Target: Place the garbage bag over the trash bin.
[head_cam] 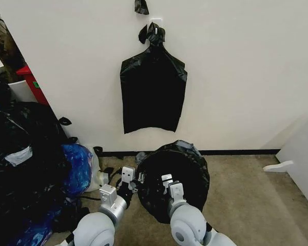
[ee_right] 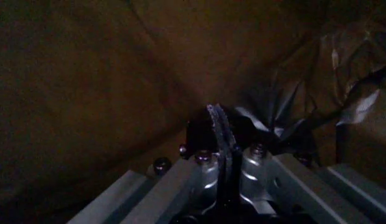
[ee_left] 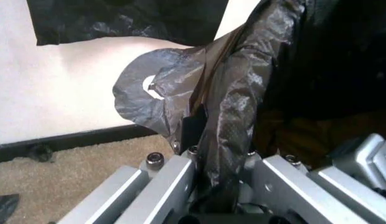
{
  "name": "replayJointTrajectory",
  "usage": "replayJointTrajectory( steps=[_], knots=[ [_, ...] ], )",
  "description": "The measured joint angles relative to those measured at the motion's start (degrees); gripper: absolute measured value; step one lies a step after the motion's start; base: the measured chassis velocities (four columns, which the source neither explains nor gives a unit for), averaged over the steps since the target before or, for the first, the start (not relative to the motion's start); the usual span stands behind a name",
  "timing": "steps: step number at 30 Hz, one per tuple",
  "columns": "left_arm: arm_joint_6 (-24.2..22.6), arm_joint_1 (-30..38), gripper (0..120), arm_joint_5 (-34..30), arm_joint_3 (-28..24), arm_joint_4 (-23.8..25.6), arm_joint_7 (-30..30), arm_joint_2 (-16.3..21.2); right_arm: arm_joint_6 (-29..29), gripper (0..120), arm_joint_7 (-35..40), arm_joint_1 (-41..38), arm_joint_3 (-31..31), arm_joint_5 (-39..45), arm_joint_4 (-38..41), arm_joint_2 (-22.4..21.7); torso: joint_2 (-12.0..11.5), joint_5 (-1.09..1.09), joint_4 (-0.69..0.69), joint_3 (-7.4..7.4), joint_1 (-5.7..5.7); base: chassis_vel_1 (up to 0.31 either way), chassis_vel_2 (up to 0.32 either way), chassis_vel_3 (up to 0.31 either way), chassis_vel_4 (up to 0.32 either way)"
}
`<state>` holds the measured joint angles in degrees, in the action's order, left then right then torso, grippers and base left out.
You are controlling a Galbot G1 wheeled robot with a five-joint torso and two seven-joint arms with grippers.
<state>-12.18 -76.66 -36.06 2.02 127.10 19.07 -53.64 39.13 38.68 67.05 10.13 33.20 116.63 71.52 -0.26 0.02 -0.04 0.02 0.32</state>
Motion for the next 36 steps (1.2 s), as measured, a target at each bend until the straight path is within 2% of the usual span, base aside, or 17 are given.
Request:
replayJointTrajectory(
  steps=[7,16,23,36],
  knots=[
    [0.0,-0.1,0,0.3,-0.7,-0.6,-0.1,0.0,0.2,0,0.1,-2.7,-1.2,2.2,2.5,-0.4,0.0,-0.01,0.00,0.00,0.00,0.000,0.000,0.000,0.000],
    [0.0,-0.7,0,0.8,-1.2,-0.4,-0.3,0.0,-1.4,0,0.1,-6.0,-3.0,3.2,-3.3,2.1,0.0,-0.01,0.01,0.00,0.00,0.000,0.000,0.000,0.000],
    [0.2,-1.6,0,1.3,-1.2,0.5,-1.0,0.0,-1.9,0,0.3,-7.3,-4.6,3.6,-6.8,2.4,0.0,-0.01,0.00,0.00,0.00,0.000,0.000,0.000,0.000],
    [1.0,-2.8,0,2.3,-0.9,1.4,-2.3,-0.2,-1.9,0,0.6,-7.2,-6.1,4.4,-8.0,1.7,0.0,0.00,0.00,0.00,0.00,0.000,0.000,0.000,0.000]
  ],
)
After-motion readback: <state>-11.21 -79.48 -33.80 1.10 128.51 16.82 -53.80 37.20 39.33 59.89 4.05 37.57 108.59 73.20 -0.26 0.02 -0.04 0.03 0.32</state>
